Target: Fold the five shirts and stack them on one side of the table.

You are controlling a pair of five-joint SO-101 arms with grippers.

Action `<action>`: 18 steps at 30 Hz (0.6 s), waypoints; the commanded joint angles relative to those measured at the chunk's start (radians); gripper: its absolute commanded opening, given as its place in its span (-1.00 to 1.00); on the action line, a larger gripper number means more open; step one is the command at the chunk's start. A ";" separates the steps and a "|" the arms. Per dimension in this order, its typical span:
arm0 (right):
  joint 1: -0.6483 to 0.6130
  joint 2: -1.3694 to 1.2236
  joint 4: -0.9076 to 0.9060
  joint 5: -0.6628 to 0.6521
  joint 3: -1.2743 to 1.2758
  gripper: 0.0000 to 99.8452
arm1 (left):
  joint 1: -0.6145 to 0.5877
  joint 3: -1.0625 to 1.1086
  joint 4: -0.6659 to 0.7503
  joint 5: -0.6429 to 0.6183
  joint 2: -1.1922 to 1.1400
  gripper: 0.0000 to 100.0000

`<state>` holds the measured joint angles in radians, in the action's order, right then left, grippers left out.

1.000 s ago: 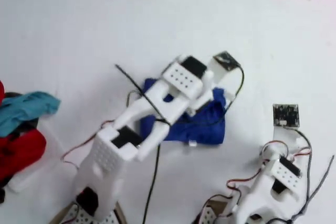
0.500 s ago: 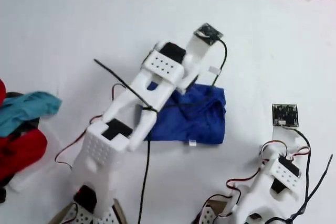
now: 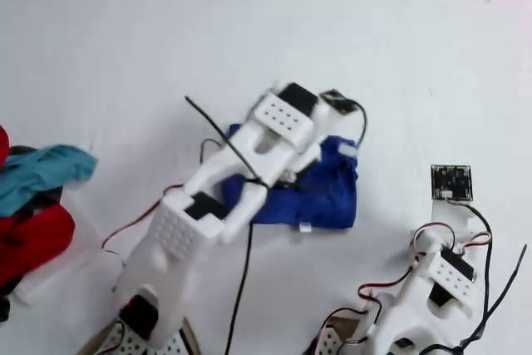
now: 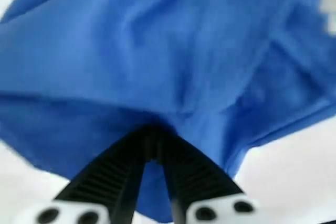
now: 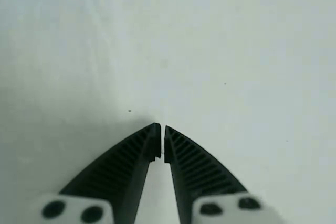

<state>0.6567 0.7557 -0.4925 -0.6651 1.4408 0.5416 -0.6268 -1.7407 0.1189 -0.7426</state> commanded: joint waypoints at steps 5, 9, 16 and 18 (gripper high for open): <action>0.001 0.019 0.016 0.009 -0.005 -0.96 | 0.020 -0.180 0.143 -0.003 -0.092 -0.95; 0.001 0.019 0.018 0.009 -0.005 -0.96 | -0.012 -0.334 0.181 -0.003 -0.157 -0.95; 0.001 0.019 0.018 0.009 -0.005 -0.96 | -0.020 -0.628 0.192 -0.005 -0.250 -0.95; 0.001 0.019 0.018 0.009 -0.005 -0.96 | -0.025 -0.670 0.215 -0.005 -0.293 -0.95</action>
<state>0.6567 0.7557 -0.4925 -0.6651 1.4408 0.5294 -1.2037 -1.5597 0.1189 -1.0219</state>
